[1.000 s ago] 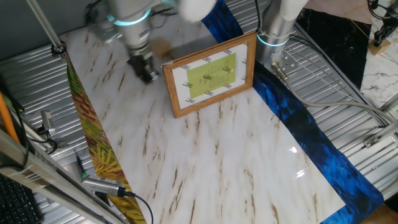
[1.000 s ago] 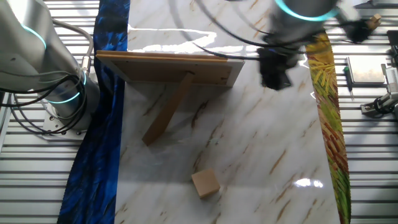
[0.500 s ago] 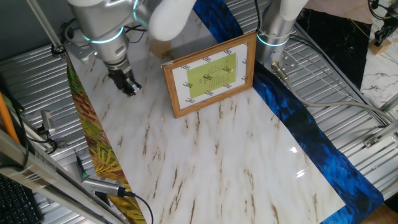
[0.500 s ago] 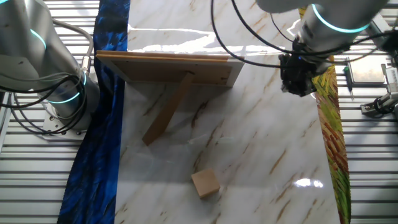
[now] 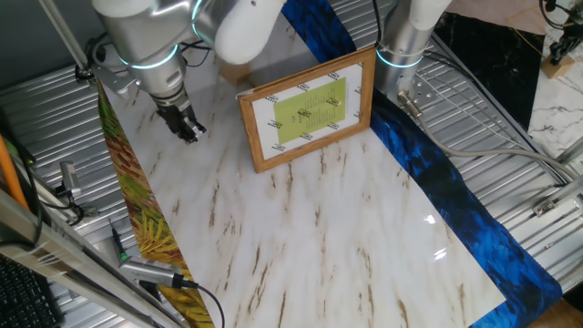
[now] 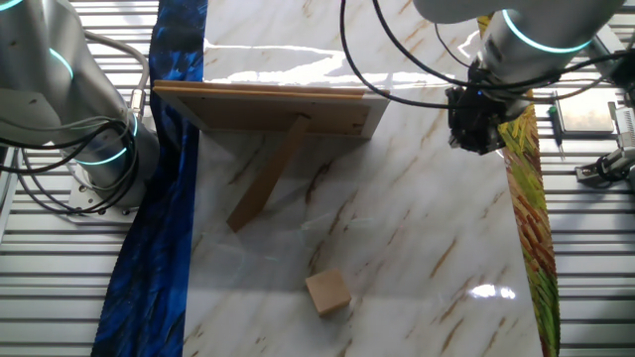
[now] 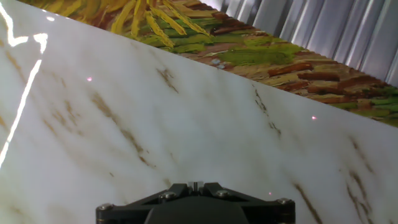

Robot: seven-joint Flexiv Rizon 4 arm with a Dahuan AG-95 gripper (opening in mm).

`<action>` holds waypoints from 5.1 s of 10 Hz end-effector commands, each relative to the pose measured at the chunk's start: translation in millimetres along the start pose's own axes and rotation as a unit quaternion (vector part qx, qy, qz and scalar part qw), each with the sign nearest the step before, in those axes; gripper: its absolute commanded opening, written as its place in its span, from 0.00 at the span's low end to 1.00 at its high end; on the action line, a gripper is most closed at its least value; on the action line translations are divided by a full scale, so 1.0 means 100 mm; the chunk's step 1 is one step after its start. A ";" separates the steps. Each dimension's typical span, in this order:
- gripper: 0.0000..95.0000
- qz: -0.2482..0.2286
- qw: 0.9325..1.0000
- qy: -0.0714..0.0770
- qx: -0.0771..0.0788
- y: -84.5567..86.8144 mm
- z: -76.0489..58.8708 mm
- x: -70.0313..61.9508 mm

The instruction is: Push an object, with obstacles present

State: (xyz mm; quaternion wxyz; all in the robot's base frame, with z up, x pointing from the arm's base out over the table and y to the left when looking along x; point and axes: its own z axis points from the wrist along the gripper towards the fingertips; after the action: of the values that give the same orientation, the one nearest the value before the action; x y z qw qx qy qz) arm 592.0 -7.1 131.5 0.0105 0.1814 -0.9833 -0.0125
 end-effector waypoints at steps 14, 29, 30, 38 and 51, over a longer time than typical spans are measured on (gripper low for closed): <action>0.00 -0.107 0.994 -0.009 -0.018 -0.87 -0.05 1.42; 0.00 -0.083 0.996 0.032 -0.023 -0.85 -0.04 1.99; 0.00 -0.080 0.996 0.040 -0.028 -0.85 -0.04 1.99; 0.00 -0.073 0.992 0.089 -0.055 -1.09 0.06 2.56; 0.00 -0.082 0.990 0.100 -0.064 -1.40 0.16 3.20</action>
State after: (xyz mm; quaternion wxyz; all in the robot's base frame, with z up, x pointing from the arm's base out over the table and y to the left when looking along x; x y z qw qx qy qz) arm 340.6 -251.8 116.7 0.1170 0.2615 -0.9564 -0.0572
